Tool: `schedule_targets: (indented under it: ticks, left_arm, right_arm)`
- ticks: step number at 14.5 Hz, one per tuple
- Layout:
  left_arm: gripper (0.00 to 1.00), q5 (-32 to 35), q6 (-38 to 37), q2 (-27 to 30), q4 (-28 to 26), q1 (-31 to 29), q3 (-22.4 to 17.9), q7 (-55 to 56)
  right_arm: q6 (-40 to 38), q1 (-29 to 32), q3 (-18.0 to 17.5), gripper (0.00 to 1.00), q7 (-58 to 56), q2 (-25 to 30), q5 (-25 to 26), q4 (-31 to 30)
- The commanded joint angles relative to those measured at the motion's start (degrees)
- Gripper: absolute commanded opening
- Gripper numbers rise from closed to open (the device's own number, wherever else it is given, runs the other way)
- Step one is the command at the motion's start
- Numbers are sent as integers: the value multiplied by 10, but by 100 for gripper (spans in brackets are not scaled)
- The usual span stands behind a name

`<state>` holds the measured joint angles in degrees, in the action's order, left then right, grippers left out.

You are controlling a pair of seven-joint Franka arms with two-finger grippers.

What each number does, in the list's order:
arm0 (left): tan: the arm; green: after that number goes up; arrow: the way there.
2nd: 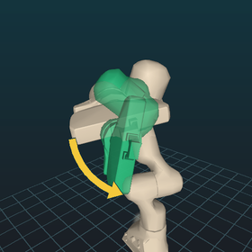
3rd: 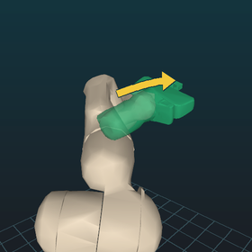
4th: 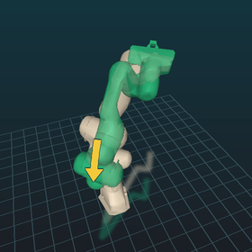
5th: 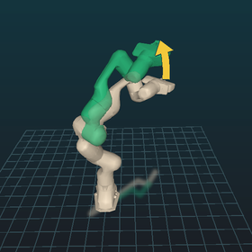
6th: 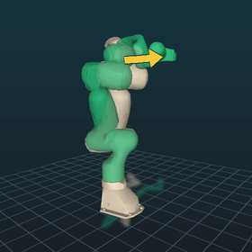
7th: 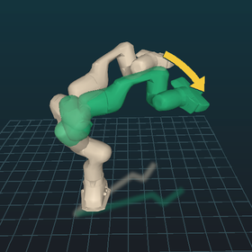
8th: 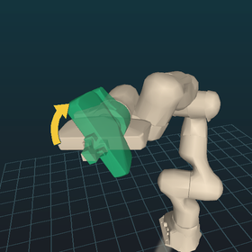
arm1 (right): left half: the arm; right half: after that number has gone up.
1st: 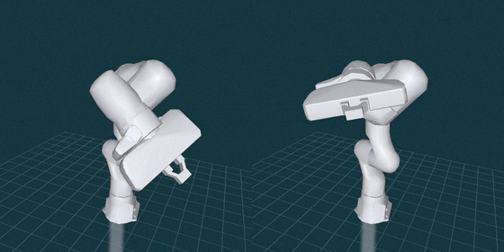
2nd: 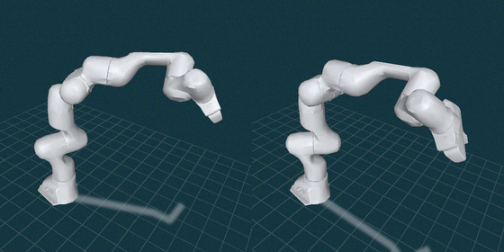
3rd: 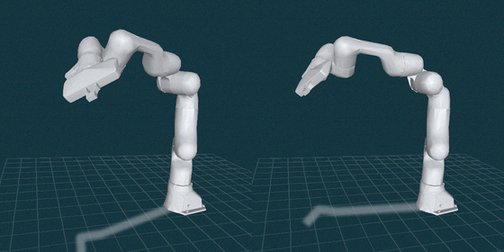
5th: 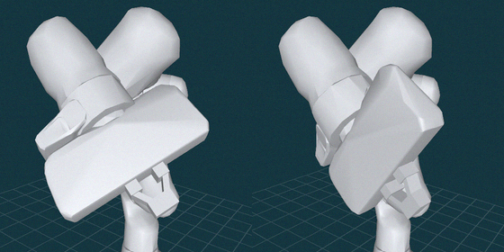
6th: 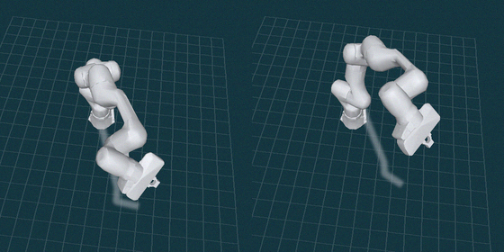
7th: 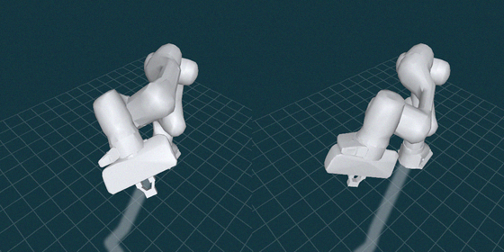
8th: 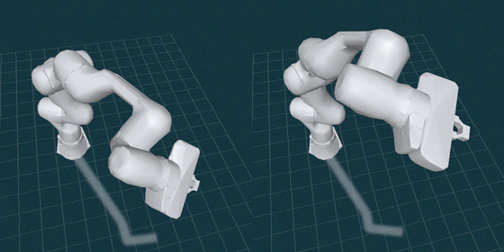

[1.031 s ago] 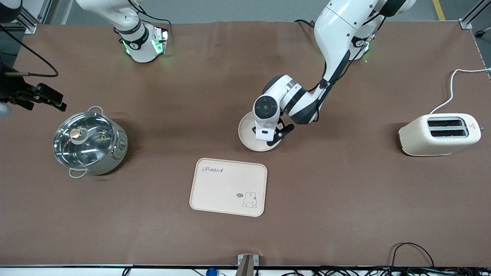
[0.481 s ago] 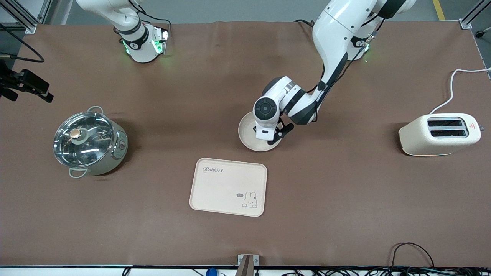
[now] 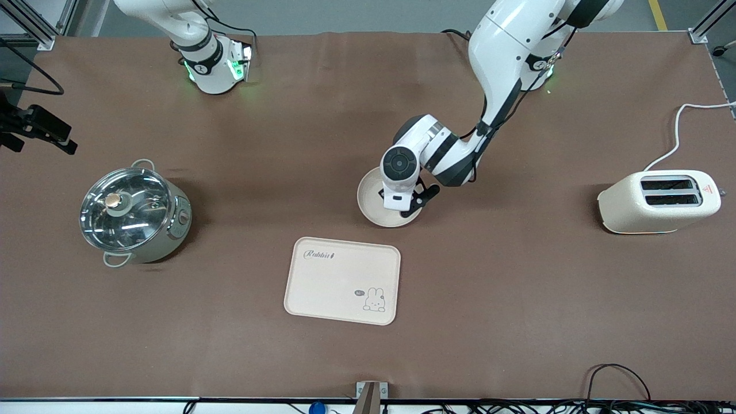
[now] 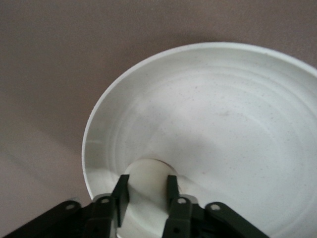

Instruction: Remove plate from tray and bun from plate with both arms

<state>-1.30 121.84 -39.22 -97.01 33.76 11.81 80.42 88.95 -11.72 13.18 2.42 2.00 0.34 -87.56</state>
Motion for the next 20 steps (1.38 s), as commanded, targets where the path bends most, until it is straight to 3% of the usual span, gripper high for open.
schedule_targets:
  ticks: [1, 6, 11, 16, 20]
  left_arm:
    - [19, -9, 23, -6, 1, 2, 1, 4]
    - [1, -9, 26, -4, 12, 1, 0, -1]
    - [0, -13, -3, 3, 71, -30, -1, 3]
    - [0, -4, -85, 12, 116, -156, -6, -67]
    - [0, -4, -90, -15, 118, -284, -8, -291]
  right_arm:
    - [-4, 3, -4, 100, 11, -5, 12, 15]
    - [-3, 4, -3, 100, 14, -5, 12, 17]
    - [-3, -1, -3, 100, 14, -5, 13, 18]
    - [-4, -1, -3, 100, 14, -4, 13, 21]
    - [-5, -4, -4, 100, 14, -5, 12, 30]
